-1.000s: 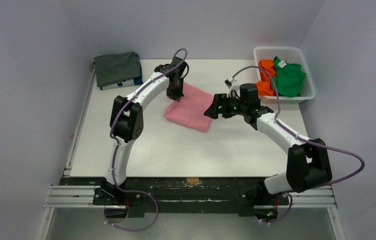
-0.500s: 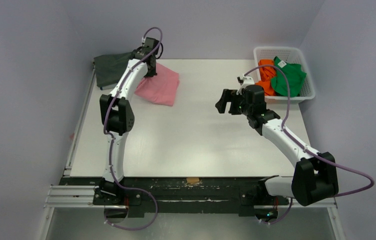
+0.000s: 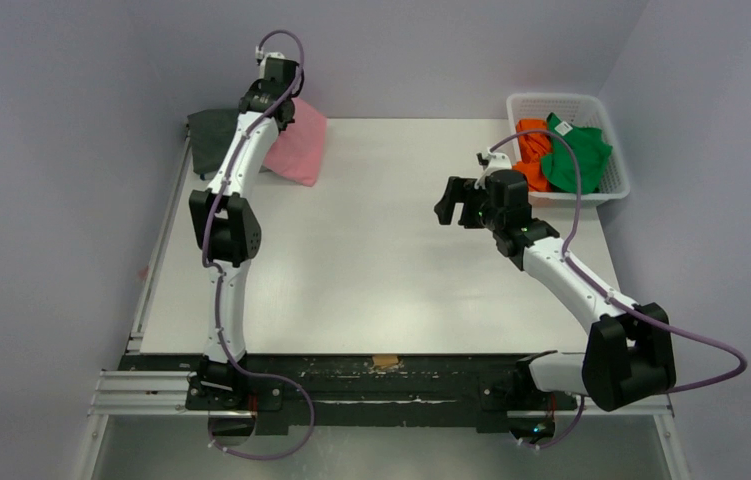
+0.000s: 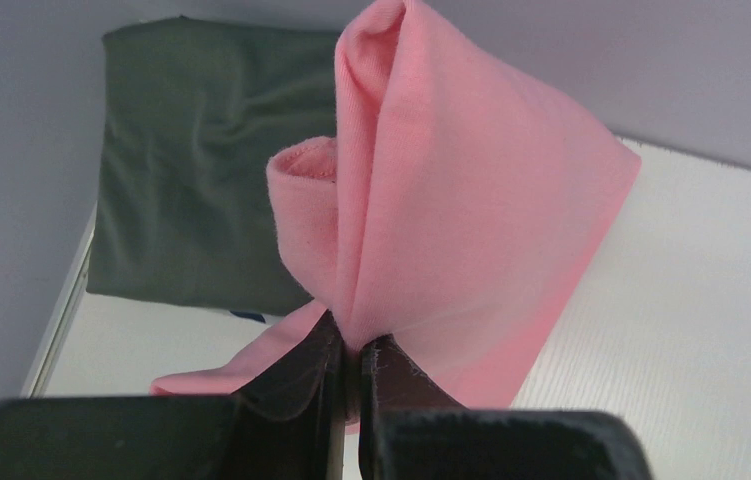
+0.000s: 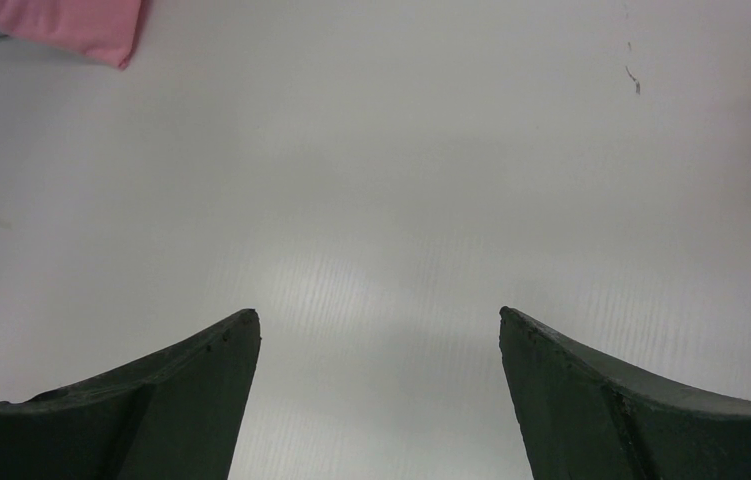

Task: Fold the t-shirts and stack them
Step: Put the neatly folded tshirt into the corner of the board with the left arm

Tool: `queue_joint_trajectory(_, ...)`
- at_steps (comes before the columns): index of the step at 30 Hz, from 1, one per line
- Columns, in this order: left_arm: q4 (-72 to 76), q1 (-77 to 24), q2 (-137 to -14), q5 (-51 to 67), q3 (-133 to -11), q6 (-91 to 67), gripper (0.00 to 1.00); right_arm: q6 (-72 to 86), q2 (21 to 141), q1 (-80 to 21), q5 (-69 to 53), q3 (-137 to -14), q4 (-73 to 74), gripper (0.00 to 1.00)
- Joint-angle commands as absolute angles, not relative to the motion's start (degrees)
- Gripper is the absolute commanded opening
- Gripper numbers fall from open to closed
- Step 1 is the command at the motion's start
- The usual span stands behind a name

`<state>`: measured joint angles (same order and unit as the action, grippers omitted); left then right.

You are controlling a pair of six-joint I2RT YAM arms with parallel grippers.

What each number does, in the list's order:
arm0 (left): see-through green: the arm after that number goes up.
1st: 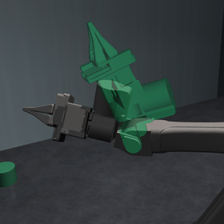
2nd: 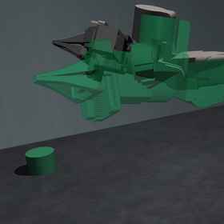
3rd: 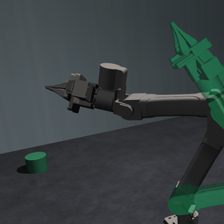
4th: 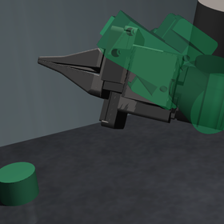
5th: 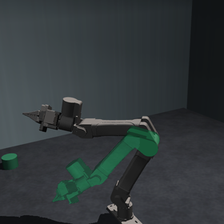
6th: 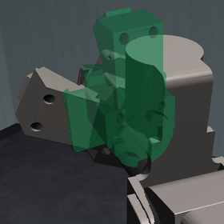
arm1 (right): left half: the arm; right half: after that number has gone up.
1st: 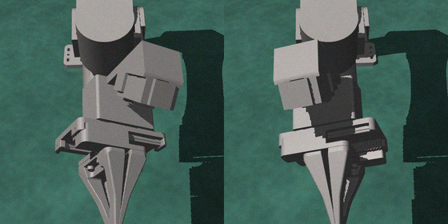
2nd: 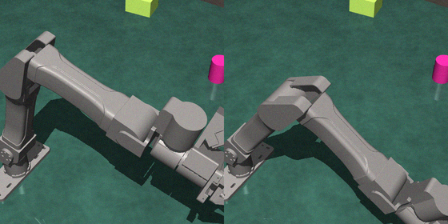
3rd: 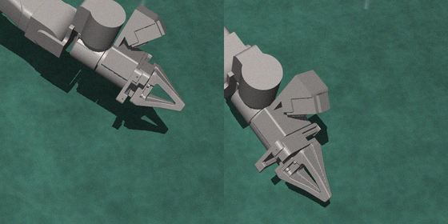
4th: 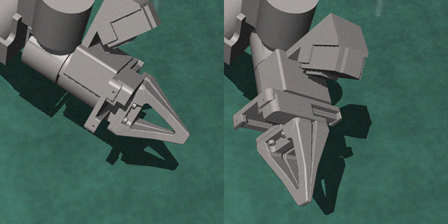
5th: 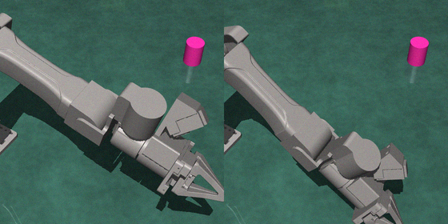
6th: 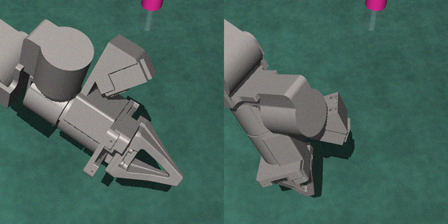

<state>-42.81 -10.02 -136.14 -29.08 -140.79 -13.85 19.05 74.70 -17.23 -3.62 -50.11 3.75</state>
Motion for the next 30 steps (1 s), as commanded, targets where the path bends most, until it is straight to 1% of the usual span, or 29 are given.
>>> queue_joint_trajectory(1,-33.04,-7.38,-135.88,-30.42,-145.82,-14.23,0.00,19.08,75.41,-17.05,-1.77,-50.63,1.62,0.88)
queue_joint_trajectory(8,-29.90,-4.55,-134.44,-25.37,-146.61,-14.80,0.00,19.17,76.57,-16.96,-1.43,-51.66,2.08,0.88)
queue_joint_trajectory(13,-27.98,-3.76,-134.12,-25.70,-146.09,-14.04,0.00,19.01,77.42,-16.96,-1.33,-52.41,2.72,0.88)
queue_joint_trajectory(17,-27.90,-2.00,-135.05,-26.13,-148.02,-14.84,0.00,18.81,77.52,-16.89,-1.19,-52.62,2.91,0.88)
queue_joint_trajectory(22,-29.60,2.16,-132.86,-20.80,-147.53,-18.99,0.00,18.96,77.65,-16.83,-1.47,-52.87,2.91,0.88)
queue_joint_trajectory(25,-28.27,3.40,-131.08,-18.28,-143.97,-19.25,0.00,19.06,77.99,-16.83,-1.47,-53.07,2.99,0.88)
queue_joint_trajectory(30,-29.66,4.68,-134.24,-14.94,-145.51,-19.79,0.00,18.67,78.91,-16.87,-1.26,-53.98,3.90,0.88)
